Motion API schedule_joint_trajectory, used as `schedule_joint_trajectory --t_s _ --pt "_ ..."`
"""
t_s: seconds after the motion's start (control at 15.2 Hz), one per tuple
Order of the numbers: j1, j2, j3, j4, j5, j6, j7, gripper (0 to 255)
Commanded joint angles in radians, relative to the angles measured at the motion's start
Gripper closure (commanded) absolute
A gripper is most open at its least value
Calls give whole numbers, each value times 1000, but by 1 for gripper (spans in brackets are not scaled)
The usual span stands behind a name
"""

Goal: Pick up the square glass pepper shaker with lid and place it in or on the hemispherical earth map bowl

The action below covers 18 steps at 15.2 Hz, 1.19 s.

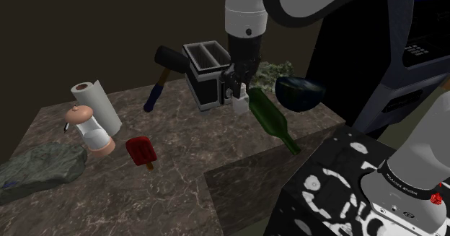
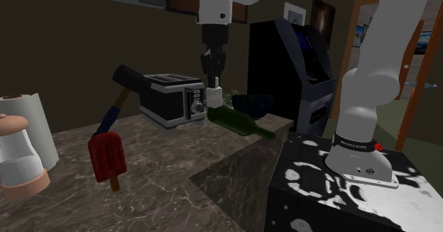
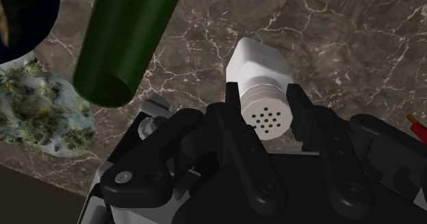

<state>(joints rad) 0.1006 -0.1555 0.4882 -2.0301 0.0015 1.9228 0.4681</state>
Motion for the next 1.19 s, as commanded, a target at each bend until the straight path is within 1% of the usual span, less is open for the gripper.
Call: schedule_joint_trajectory --t_s 0.0,0.79,1.12 --pt "-1 -6 -3 22 3 -27 -6 255" --pt "-5 -7 -9 182 2 -188 -14 255" --pt "-41 -126 -99 79 38 -193 -154 255"
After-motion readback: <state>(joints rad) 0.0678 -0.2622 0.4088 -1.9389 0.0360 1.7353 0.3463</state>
